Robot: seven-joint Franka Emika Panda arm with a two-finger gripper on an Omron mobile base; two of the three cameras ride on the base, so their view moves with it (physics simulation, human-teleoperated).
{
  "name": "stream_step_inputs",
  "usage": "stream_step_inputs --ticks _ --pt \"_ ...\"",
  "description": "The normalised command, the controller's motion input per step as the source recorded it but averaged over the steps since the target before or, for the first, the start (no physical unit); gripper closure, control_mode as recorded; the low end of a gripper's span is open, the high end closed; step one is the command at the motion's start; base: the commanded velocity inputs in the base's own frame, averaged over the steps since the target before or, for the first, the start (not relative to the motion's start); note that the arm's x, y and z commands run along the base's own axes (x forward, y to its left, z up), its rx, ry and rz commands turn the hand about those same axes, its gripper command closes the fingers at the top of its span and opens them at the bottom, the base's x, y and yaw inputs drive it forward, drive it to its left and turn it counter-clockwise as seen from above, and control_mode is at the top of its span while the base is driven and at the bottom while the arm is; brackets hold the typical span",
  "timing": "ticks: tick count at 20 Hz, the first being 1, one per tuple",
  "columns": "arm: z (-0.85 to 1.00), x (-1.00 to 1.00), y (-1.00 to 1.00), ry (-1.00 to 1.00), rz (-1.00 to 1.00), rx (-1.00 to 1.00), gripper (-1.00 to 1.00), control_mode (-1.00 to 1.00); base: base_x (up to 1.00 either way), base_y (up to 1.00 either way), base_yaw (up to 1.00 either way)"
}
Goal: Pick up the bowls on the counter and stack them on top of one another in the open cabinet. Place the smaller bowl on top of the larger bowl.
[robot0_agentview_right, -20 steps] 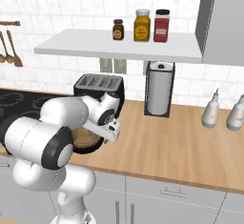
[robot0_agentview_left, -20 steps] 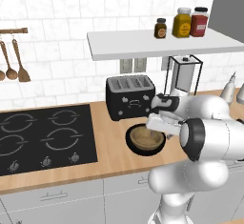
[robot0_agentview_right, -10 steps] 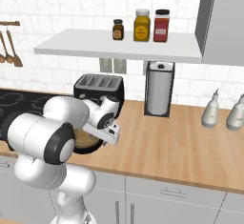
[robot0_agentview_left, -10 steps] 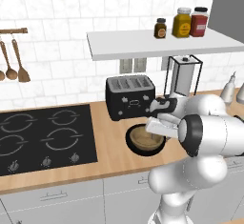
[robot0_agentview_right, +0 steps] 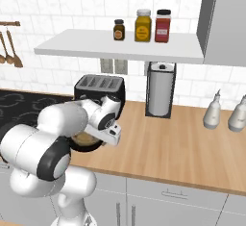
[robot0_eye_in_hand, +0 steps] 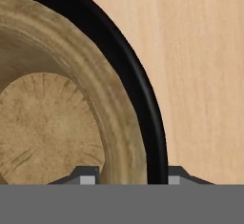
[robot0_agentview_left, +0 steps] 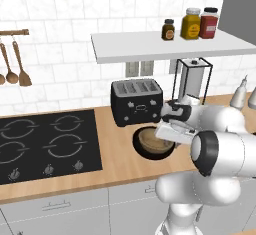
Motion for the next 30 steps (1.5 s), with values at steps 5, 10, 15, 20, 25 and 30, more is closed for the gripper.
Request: stream_step_inputs --ticks 5,10,15,20,25,30 --pt "0.88 -0.65 -0.02 -0.05 -0.09 0.02 1.0 -1.0 0.0 0.0 0.0" --pt "0.86 -0.54 0.0 -0.03 -0.2 0.04 1.0 -1.0 0.0 0.0 0.0" --pt "1.0 -0.5 -0.02 -0.02 -0.3 0.05 1.0 -1.0 0.0 0.0 0.0" --pt "1.0 -0.45 -0.05 -0.01 -0.34 0.06 1.0 -1.0 0.0 0.0 0.0" --pt "1.0 -0.28 0.0 -0.01 -0.39 0.03 1.0 -1.0 0.0 0.0 0.0" --pt "0.99 -0.33 0.0 0.0 -0.35 0.05 1.0 -1.0 0.0 0.0 0.0"
